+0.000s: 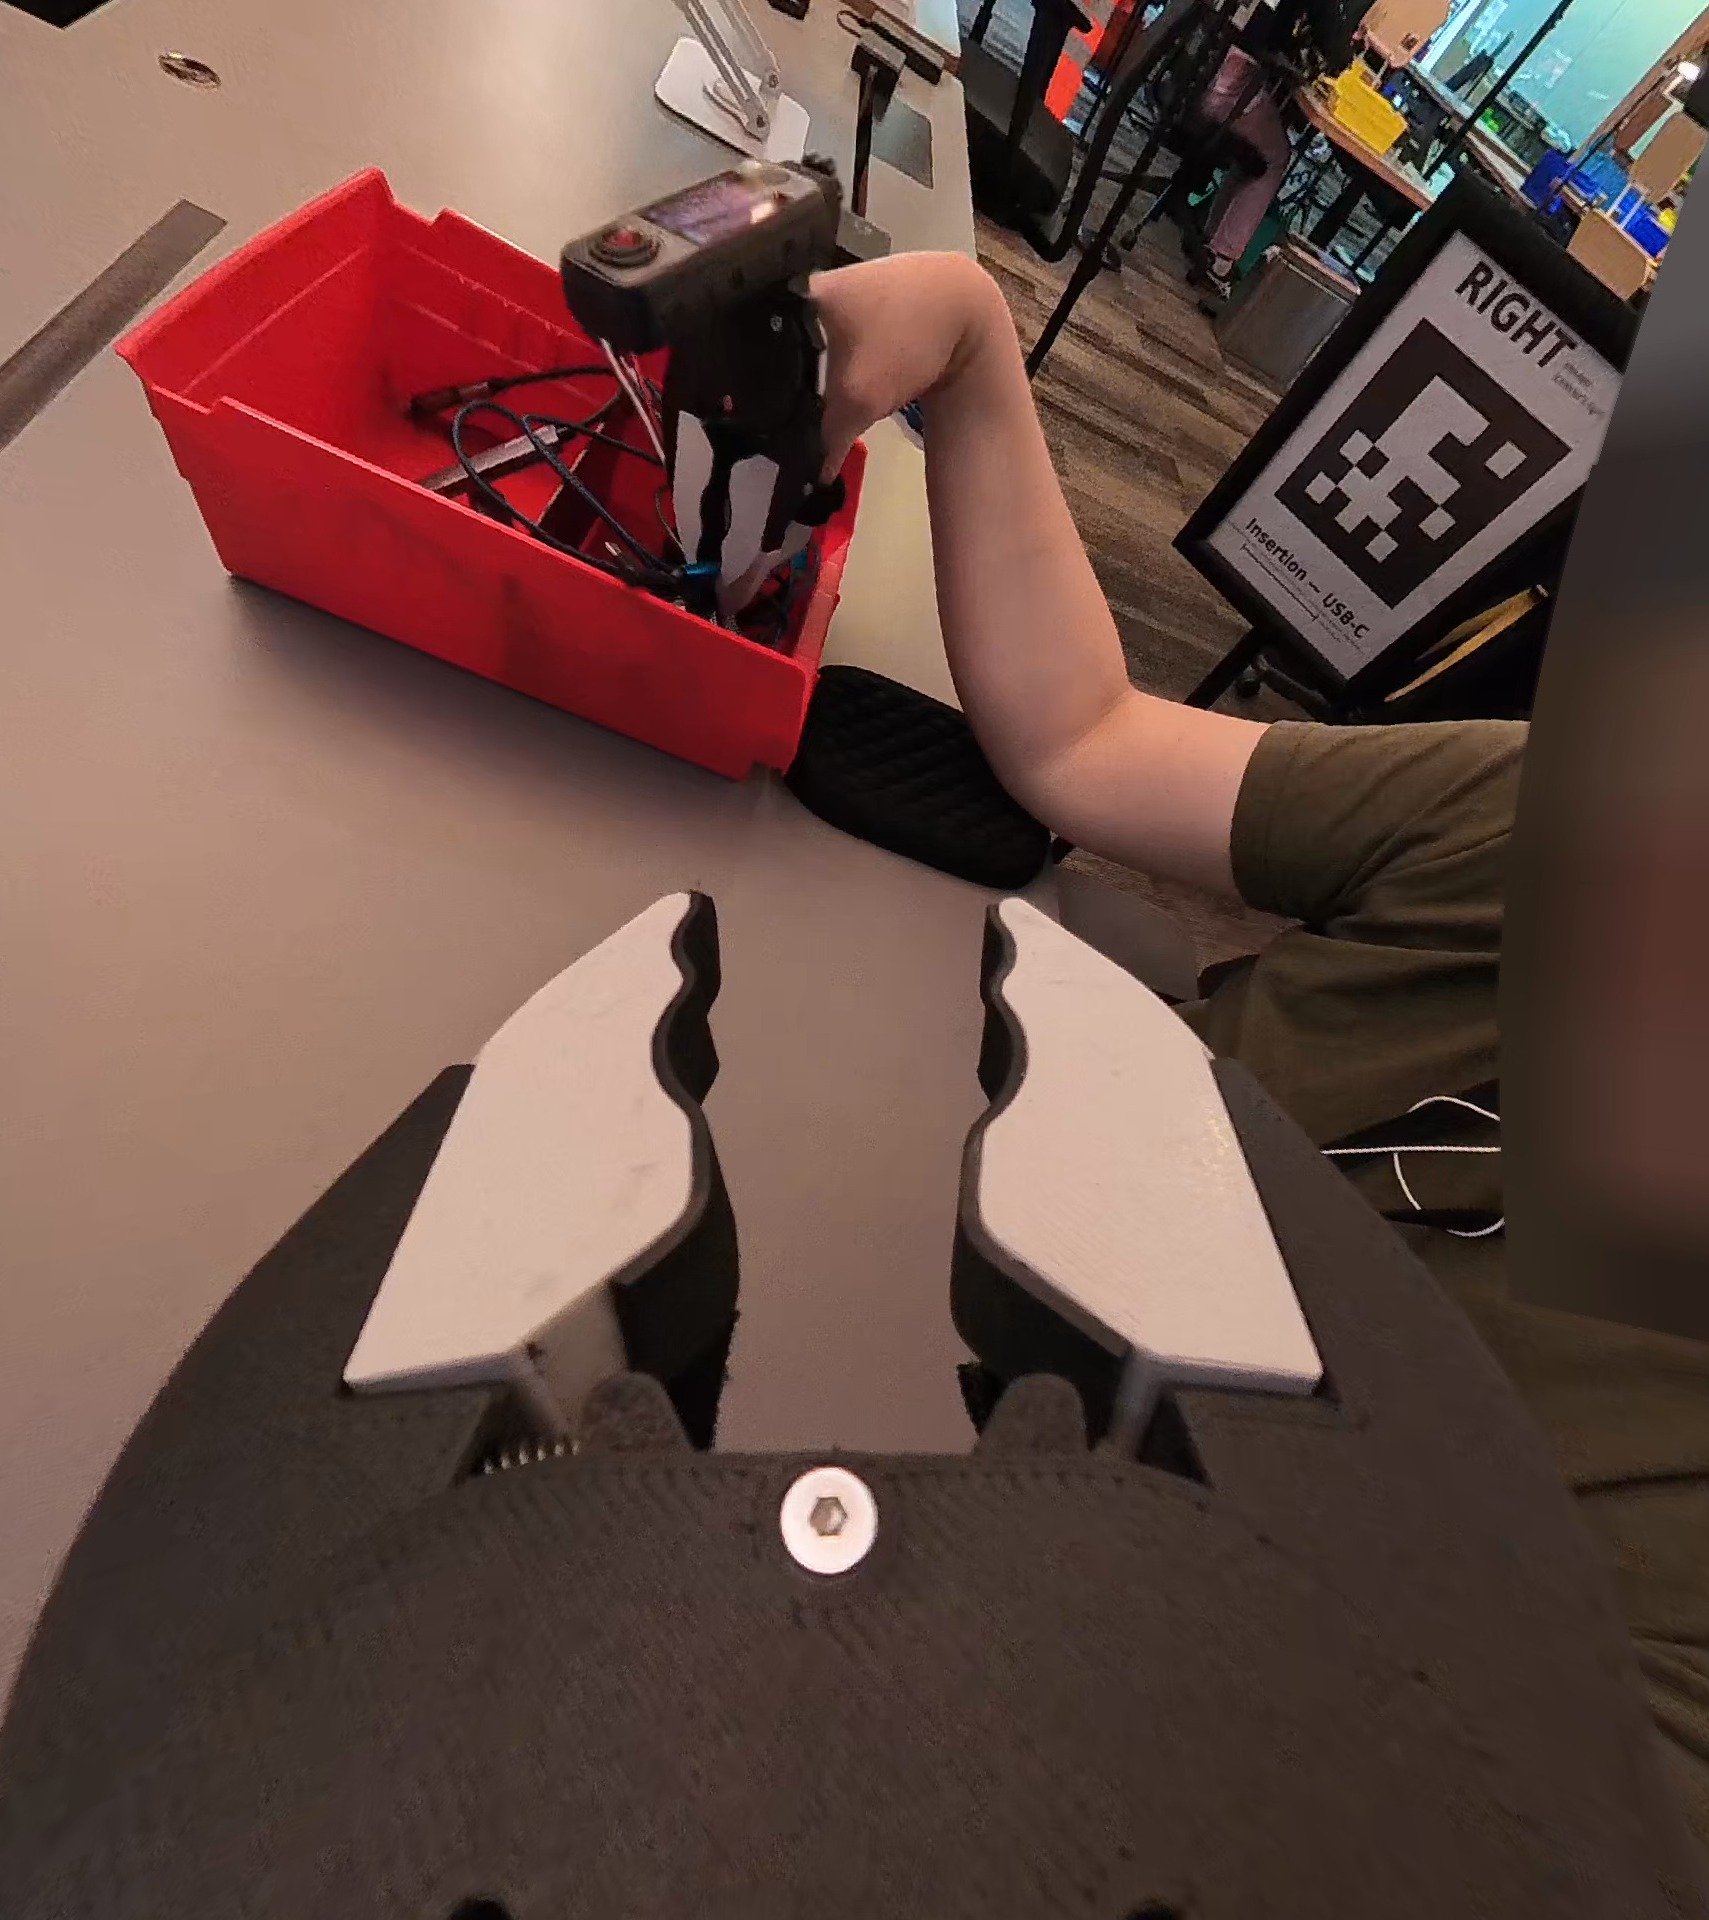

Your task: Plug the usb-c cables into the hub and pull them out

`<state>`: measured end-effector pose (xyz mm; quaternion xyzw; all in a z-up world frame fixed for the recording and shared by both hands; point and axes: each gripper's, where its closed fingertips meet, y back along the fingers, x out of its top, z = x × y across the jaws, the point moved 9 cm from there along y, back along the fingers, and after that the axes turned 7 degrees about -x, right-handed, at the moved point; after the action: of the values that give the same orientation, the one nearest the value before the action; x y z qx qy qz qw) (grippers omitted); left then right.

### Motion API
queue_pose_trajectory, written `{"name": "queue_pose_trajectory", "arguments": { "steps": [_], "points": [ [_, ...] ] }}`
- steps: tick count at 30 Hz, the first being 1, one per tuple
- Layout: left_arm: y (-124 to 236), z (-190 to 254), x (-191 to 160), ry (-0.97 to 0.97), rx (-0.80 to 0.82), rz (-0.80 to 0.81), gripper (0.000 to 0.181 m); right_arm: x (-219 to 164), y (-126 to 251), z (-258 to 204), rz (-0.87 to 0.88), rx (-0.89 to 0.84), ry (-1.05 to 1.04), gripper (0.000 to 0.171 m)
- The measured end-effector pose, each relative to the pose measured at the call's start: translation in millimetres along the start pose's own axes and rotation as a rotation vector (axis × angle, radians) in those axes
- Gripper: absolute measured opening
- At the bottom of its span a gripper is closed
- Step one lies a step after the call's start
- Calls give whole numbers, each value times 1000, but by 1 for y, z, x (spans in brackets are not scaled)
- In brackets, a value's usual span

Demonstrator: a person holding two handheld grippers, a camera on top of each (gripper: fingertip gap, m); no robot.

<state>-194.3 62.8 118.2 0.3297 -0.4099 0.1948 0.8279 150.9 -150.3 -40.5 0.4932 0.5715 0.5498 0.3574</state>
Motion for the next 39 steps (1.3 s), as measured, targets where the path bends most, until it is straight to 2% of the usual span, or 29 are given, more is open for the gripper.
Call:
{"name": "queue_pose_trajectory", "arguments": {
  "steps": [3, 8, 11, 15, 17, 19, 21, 23, 24, 26, 29, 31, 36, 39],
  "points": [
    [-3, -1, -1, 8, -3, -14, 48, 0, 3, 3, 0, 26, -51, 14],
    [1, -1, -1, 9, 6, -9, 48, -6, 21, 6, 125, 22, -91, 35],
    [10, -1, -3, 15, 42, -9, 48, -18, 42, 11, 184, -93, -159, 42],
    [48, -7, -11, 55, 242, 18, 48, -35, 82, 12, 324, -332, -226, 42],
    [75, -11, -16, 97, 388, 88, 48, -45, 104, 15, 422, -475, -305, 42],
    [113, -23, -30, 216, 743, 118, 47, -59, 120, 27, 458, -600, -503, 43],
    [155, -32, -54, 358, 1116, 82, 53, -74, 119, 39, 444, -588, -685, 45],
    [189, -37, -81, 496, 1312, 55, 60, -86, 104, 48, 364, -517, -741, 44],
    [201, -38, -95, 579, 1331, 55, 63, -91, 95, 51, 305, -484, -748, 44],
    [218, -43, -125, 754, 1271, 69, 76, -97, 78, 57, 206, -431, -745, 44],
    [231, -52, -162, 940, 1113, 113, 77, -91, 67, 66, 200, -387, -726, 42],
    [236, -60, -177, 1003, 1043, 144, 75, -85, 61, 69, 188, -356, -725, 42],
    [242, -71, -198, 1100, 1088, 70, 72, -83, 32, 77, 39, -256, -783, 32],
    [239, -76, -206, 1133, 1048, 47, 71, -81, 22, 83, 77, -73, -836, 10]
  ]
}}
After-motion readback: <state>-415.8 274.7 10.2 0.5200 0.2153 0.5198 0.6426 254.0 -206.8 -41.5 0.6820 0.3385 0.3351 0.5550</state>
